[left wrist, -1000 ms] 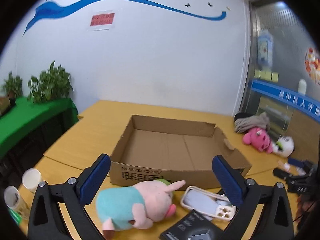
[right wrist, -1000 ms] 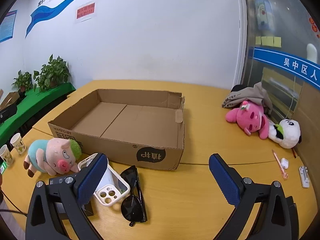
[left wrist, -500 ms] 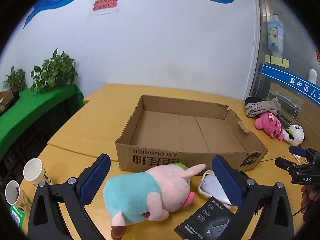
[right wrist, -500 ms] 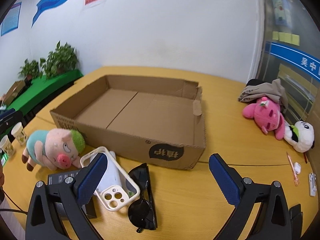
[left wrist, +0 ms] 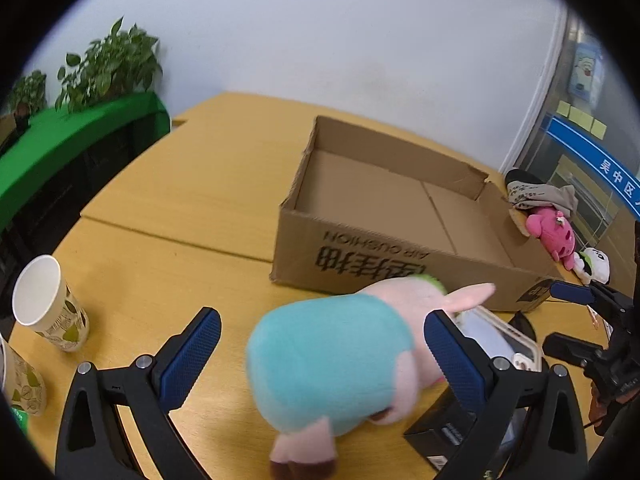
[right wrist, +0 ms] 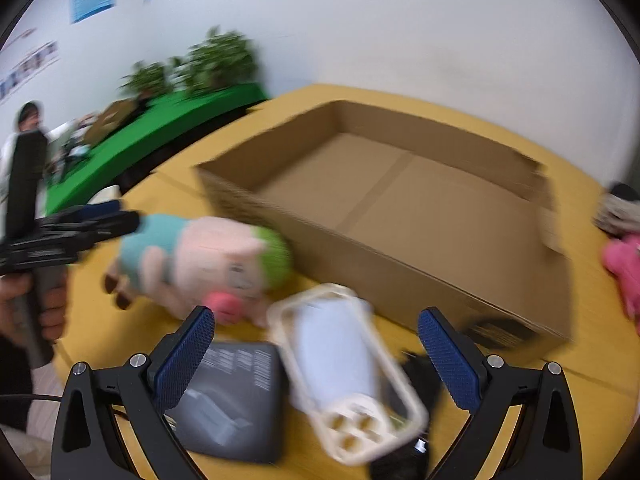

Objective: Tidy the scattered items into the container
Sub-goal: 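Close the right gripper on the plush pig's body, then lift the plush pig with the right gripper and carry it over the box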

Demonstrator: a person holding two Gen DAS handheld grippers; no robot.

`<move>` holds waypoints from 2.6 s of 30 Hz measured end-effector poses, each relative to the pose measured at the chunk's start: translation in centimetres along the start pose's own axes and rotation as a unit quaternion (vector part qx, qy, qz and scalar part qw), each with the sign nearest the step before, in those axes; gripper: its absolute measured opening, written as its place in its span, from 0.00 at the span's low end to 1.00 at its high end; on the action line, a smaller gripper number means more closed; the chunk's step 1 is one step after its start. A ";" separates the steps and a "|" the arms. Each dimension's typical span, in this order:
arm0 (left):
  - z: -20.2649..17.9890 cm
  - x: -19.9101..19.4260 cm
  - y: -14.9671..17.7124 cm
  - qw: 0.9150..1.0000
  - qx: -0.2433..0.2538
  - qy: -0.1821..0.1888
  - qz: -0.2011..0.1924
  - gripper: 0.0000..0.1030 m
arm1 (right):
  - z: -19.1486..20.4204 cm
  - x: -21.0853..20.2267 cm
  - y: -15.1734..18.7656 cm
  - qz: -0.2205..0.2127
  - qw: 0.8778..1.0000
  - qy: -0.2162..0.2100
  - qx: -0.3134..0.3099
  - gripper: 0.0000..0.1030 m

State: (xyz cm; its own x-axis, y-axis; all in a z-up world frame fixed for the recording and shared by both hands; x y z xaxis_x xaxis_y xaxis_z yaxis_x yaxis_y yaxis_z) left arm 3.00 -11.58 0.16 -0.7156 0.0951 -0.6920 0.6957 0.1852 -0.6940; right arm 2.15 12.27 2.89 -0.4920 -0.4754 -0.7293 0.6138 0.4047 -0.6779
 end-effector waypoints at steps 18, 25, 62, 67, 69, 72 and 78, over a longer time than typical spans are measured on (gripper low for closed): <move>1.8 2.9 2.3 0.984 -0.073 0.145 0.070 0.78 | 5.5 11.6 -0.8 0.081 0.992 -0.100 -0.002 0.81; 0.9 1.0 1.8 0.988 -0.056 0.136 0.051 0.75 | 6.4 10.1 -0.5 0.062 0.993 -0.096 -0.005 0.76; -3.3 -5.1 -0.4 0.995 0.004 0.099 -0.018 0.74 | 7.1 2.4 -0.8 -0.031 0.993 -0.112 -0.006 0.76; -3.1 -4.7 -0.3 0.995 0.004 0.103 -0.015 0.74 | 7.1 2.6 -0.7 -0.026 0.993 -0.111 -0.005 0.76; -3.1 -4.5 -0.3 0.994 0.004 0.104 -0.013 0.74 | 7.0 2.7 -0.7 -0.024 0.994 -0.109 -0.004 0.76; -3.0 -4.4 -0.4 0.994 0.003 0.108 -0.013 0.75 | 6.9 2.8 -0.7 -0.022 0.994 -0.107 -0.005 0.76; -3.2 -4.0 -0.3 0.994 0.002 0.111 -0.009 0.75 | 6.6 3.2 -0.7 -0.018 0.994 -0.104 -0.005 0.76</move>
State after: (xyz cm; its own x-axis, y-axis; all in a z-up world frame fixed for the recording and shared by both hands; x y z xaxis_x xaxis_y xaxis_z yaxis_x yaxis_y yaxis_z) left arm 5.51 -8.93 3.75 -0.7242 0.3049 -0.6185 0.6821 0.1844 -0.7076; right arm 4.22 5.26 1.69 -0.3744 -0.6405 -0.6705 0.5919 0.3916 -0.7045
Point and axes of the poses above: each gripper's, at about its wrist camera, not at the fingertips, and x roughly the way its jaws point, z to its left, y to its underside, the point moved 4 cm from there along x, roughly the way its jaws point, and after that the axes turned 3 degrees about -y, right-handed, at the moved point
